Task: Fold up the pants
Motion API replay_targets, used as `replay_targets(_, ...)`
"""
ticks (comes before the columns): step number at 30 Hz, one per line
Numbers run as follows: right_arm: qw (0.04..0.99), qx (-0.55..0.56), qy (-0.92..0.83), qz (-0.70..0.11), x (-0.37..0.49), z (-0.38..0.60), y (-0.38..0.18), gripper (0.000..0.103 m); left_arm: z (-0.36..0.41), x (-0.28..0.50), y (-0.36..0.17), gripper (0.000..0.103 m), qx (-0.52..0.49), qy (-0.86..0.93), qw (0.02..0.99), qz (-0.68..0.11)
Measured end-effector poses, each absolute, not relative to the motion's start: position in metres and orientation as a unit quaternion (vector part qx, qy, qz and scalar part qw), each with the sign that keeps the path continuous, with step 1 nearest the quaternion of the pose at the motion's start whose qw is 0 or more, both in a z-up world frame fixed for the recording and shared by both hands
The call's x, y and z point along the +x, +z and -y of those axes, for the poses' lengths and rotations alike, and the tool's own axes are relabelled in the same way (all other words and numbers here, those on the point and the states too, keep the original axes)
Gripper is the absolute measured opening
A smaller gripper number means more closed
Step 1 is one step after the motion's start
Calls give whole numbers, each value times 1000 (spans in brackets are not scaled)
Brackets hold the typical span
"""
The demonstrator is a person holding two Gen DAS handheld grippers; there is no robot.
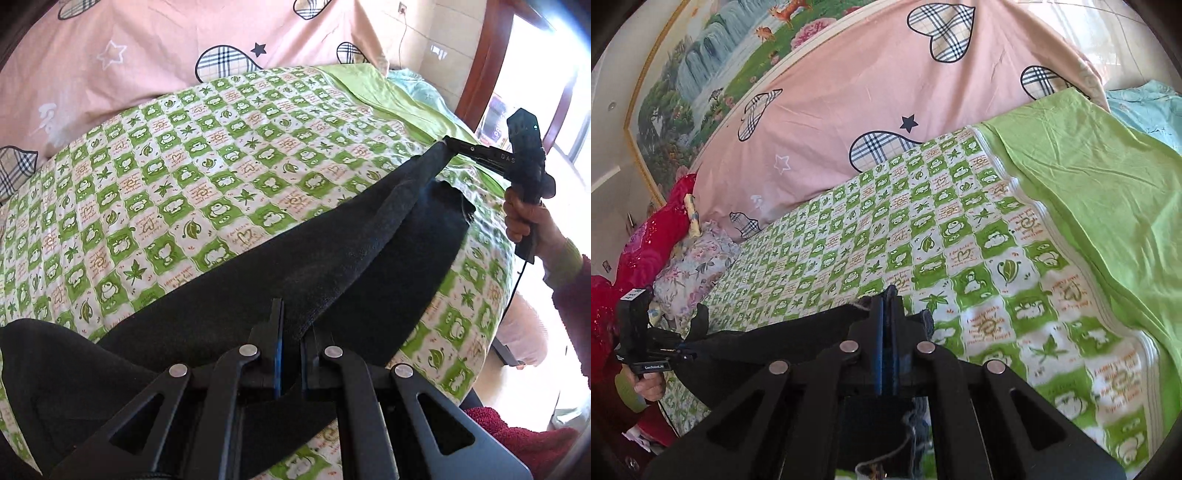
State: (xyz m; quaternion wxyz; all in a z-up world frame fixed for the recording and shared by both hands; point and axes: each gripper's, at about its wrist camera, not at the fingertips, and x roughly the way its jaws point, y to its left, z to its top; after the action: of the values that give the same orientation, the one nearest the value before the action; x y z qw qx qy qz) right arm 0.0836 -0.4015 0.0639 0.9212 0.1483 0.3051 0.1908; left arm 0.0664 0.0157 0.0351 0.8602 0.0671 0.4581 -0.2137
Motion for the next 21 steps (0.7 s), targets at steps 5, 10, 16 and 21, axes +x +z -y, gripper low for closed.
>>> replay_targets(5,924,149,185,-301,59,404,55,4,-13,50,23,5,68,-212,858,-462)
replay_targets(10,924,139,169,-313,39,404,46,4,-7,34,9,5,80,-215,856,-464)
replay_targets(16,920,131,140,-343,29,404,21,4,-2,25,-13,6,87,-212,848,-478)
replay_targets(21,920,116,117,-355,23,401,15,4,-1,23,-25,8,88,-212,842,-487)
